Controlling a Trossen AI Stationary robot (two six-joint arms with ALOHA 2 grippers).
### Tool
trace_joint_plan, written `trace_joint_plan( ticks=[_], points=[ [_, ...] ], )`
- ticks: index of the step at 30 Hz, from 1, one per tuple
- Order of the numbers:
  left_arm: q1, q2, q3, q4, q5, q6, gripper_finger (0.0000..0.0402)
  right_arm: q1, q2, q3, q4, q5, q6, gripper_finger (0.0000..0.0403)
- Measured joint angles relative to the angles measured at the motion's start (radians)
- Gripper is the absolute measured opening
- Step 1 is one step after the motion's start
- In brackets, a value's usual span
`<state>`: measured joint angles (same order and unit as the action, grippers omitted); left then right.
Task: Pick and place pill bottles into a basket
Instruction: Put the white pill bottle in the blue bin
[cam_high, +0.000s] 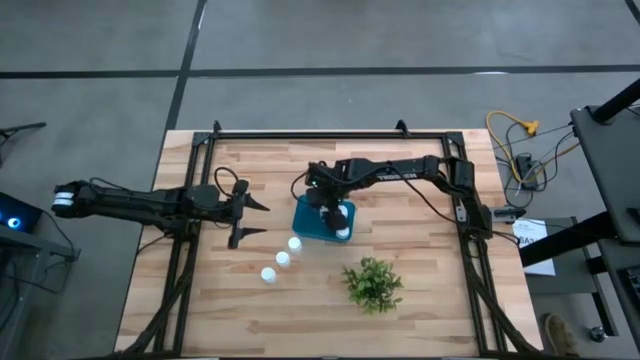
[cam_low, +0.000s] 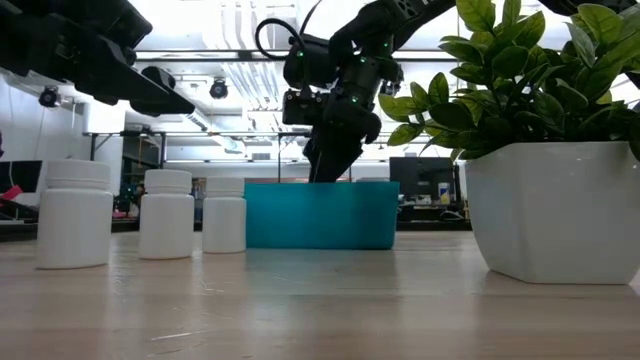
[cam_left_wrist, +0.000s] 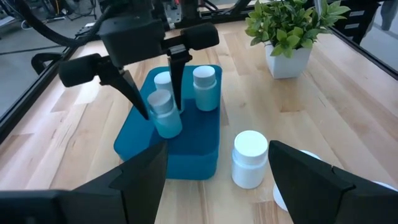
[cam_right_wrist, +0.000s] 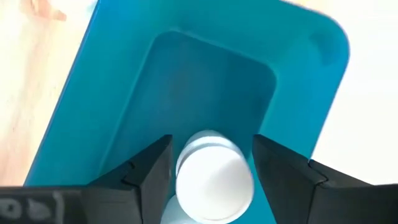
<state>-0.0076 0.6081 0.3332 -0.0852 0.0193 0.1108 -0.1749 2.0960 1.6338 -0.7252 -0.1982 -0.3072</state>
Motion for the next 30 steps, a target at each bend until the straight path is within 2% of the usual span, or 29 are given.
trace_joint_plan(
  ticks=[12,19,24,30],
  points=[
    [0.0,-0.001,0.0,0.0,0.0,0.0,0.0261,-0.003,0.0,0.097,-0.079,0.0,-0.011,0.021],
    [0.0,-0.001,0.001,-0.001,0.0,0.0,0.0261,-0.002,-0.01,0.213,-0.195,0.027,-0.036,0.021],
    [0.0,-0.003,0.005,-0.001,0.0,0.0,0.0261,-0.004,-0.015,0.345,-0.28,0.06,-0.06,0.021],
    [0.0,-0.001,0.005,-0.002,0.001,0.0,0.0261,-0.009,-0.051,0.408,-0.284,0.068,-0.083,0.021]
  ],
)
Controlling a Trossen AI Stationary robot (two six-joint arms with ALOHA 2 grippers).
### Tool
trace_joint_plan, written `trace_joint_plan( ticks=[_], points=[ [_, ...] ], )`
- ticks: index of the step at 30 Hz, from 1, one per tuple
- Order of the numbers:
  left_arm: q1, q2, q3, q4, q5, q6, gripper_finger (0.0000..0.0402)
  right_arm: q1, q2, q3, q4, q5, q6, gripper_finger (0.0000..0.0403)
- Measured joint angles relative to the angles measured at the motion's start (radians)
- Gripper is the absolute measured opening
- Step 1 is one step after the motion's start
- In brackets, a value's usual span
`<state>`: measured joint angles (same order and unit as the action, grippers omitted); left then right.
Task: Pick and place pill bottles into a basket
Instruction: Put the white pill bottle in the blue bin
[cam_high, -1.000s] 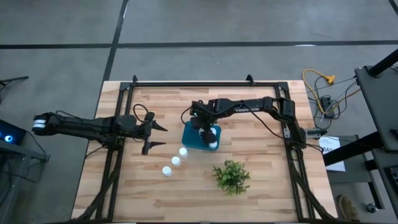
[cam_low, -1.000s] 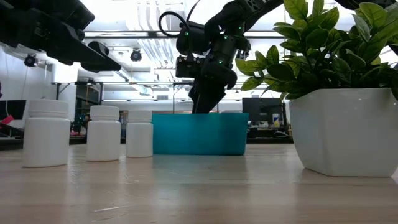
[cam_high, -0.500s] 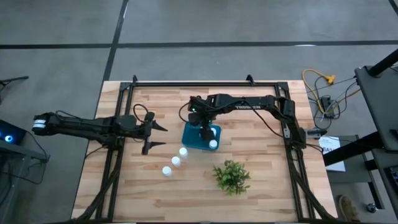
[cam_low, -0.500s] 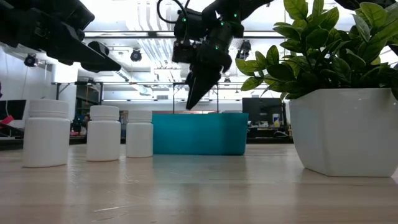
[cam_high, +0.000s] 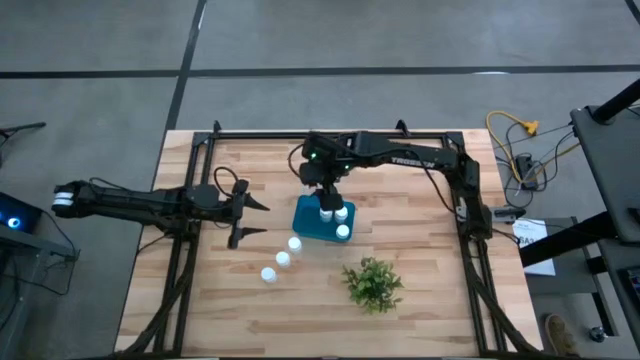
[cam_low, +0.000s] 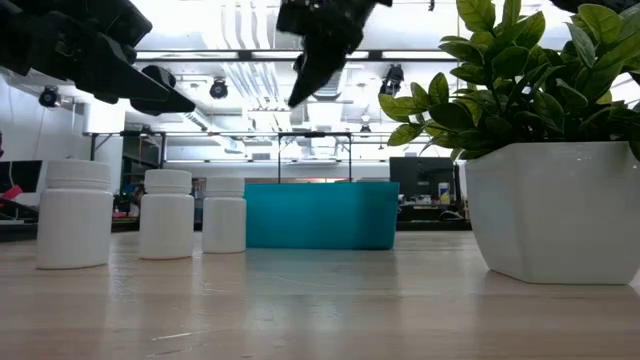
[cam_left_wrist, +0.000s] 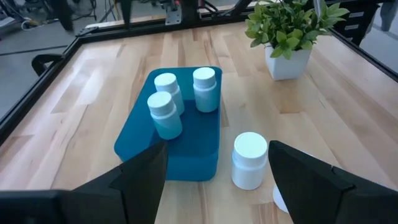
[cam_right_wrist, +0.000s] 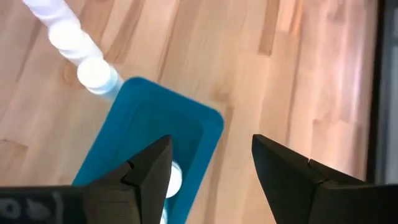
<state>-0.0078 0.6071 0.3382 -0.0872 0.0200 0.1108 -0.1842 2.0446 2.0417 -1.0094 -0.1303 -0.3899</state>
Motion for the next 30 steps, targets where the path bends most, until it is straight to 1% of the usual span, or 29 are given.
trace_joint_plan(
  ticks=[4,9,12,22,30],
  points=[
    [0.0,-0.002,0.0,0.0,0.004,0.0,0.0261,-0.007,-0.049,-0.031,0.012,-0.001,0.0,0.021],
    [0.0,0.0,0.002,0.0,0.004,-0.001,0.0261,-0.02,-0.143,-0.152,0.118,-0.001,0.009,0.021],
    [0.0,0.001,0.005,0.002,0.004,0.0,0.0261,-0.033,-0.223,-0.262,0.208,-0.002,0.018,0.021],
    [0.0,0.001,0.005,0.026,0.003,0.0,0.0261,-0.055,-0.508,-0.708,0.583,-0.001,0.092,0.021],
    [0.0,0.005,0.005,0.081,0.003,0.0,0.0261,-0.054,-0.666,-0.986,0.79,0.0,0.163,0.021]
  ],
)
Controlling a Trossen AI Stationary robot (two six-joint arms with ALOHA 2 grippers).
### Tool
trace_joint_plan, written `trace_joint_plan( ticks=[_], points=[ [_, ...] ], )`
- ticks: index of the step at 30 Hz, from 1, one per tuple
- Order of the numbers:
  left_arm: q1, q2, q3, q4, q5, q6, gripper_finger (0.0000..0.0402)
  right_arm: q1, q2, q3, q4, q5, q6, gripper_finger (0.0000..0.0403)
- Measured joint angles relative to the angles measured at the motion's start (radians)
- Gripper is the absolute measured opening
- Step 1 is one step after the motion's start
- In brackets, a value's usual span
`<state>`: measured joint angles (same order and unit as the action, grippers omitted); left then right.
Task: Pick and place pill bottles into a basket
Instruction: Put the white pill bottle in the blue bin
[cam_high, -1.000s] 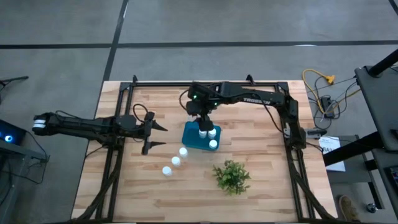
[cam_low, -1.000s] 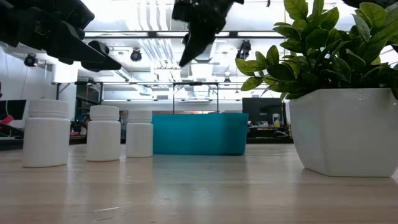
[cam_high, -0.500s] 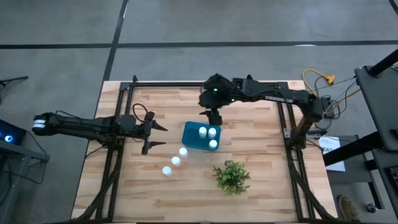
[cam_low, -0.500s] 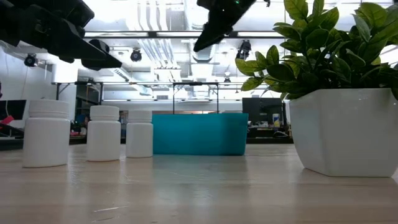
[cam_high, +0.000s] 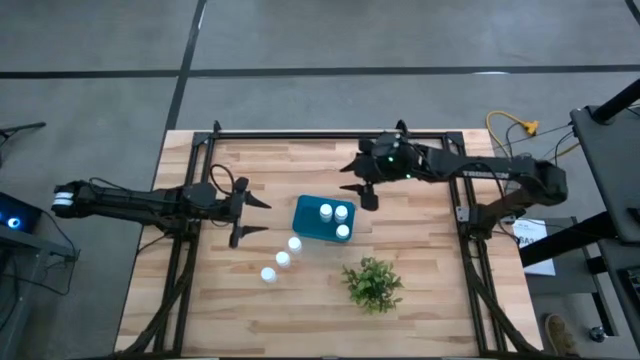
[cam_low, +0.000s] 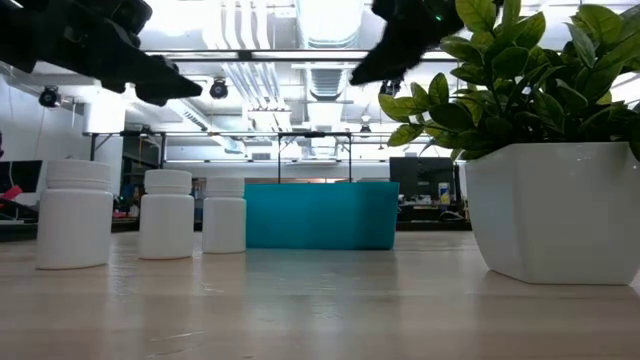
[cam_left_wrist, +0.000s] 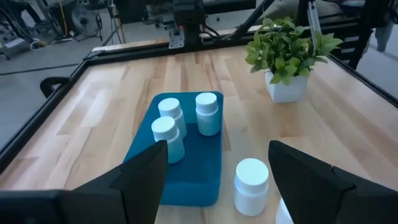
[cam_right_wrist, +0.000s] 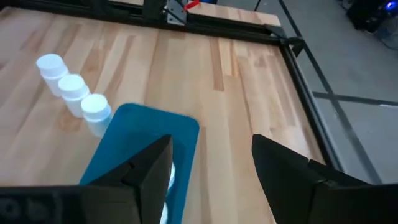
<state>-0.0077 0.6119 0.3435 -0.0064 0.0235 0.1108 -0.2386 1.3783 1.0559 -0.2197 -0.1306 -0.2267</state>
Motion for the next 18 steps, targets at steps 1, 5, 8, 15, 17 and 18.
trace_joint_plan(
  ticks=[1,5,8,15,17,18],
  points=[
    [0.0,0.001,0.0,-0.001,0.0,0.0,0.0261,0.0,-0.014,-0.032,0.026,0.0,0.012,0.021],
    [0.0,0.003,0.0,0.001,-0.001,0.0,0.0261,0.0,-0.068,-0.146,0.127,0.0,0.049,0.021],
    [0.0,0.009,0.0,0.0,0.0,0.0,0.0261,0.0,-0.102,-0.217,0.202,0.001,0.061,0.021],
    [0.0,0.021,0.0,0.006,0.0,0.001,0.0261,0.0,-0.135,-0.298,0.314,0.001,0.094,0.021],
    [0.0,0.025,-0.002,0.003,0.0,0.0,0.0261,0.003,-0.131,-0.297,0.313,0.001,0.097,0.021],
    [0.0,0.029,-0.002,0.007,0.0,0.001,0.0261,0.006,-0.127,-0.294,0.314,0.001,0.097,0.021]
  ],
)
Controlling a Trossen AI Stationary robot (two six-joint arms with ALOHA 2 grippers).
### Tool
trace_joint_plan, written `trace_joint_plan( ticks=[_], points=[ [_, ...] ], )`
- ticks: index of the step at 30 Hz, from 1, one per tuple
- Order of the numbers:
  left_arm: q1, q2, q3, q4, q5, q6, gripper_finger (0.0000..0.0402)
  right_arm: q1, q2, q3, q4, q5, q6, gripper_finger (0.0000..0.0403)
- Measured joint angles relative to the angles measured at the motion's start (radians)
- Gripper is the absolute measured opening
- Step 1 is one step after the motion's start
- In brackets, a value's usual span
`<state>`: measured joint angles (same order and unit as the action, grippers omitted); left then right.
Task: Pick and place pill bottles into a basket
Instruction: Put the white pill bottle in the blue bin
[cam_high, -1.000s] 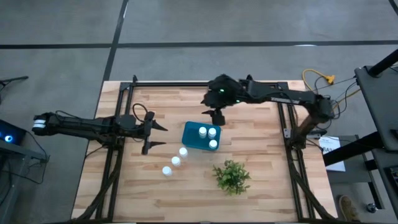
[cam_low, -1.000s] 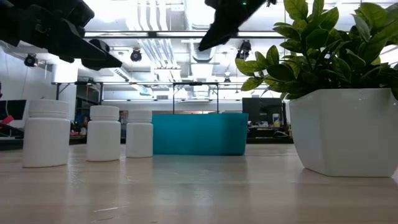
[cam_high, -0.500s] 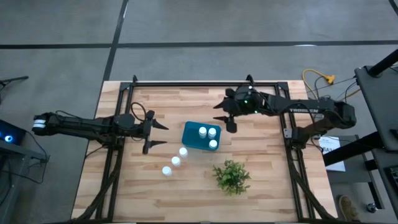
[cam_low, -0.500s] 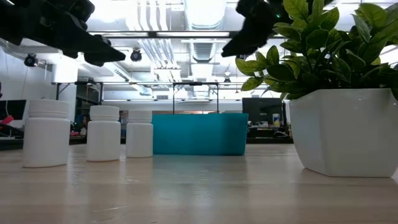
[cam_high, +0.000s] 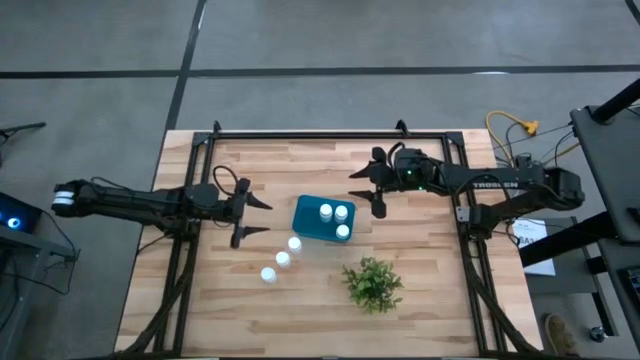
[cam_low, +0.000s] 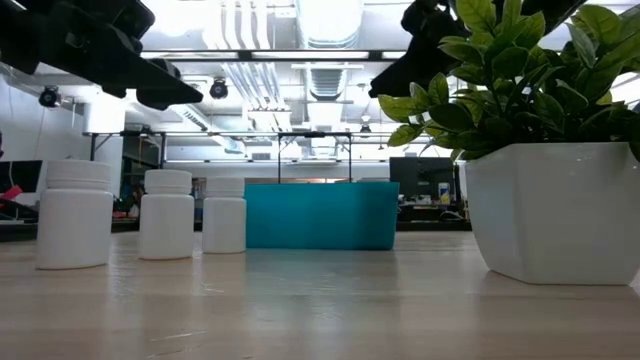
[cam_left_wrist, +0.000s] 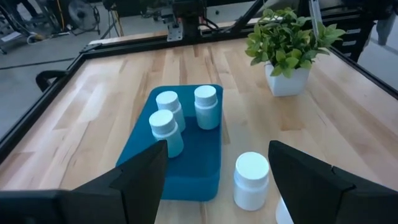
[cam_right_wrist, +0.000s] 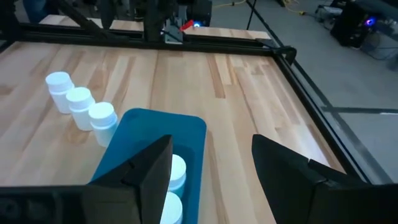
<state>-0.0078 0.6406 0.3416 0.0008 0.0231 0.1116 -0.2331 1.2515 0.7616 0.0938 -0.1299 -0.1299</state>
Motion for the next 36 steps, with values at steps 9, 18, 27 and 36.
trace_joint_plan(
  ticks=[9,18,27,36],
  points=[
    [0.0,0.031,0.002,0.02,0.0,0.0,0.0261,0.006,0.005,0.001,0.001,-0.009,-0.028,0.0208],
    [0.0,0.061,0.002,0.022,0.0,0.0,0.0261,-0.014,-0.015,-0.16,0.302,-0.04,-0.024,0.0176],
    [0.0,0.049,0.002,0.022,0.0,0.0,0.0261,-0.029,-0.152,-0.281,0.389,-0.137,0.026,0.0153],
    [0.0,0.046,0.002,0.022,0.0,0.0,0.0261,-0.021,-0.467,-0.421,0.398,-0.156,0.126,0.0142]
  ],
)
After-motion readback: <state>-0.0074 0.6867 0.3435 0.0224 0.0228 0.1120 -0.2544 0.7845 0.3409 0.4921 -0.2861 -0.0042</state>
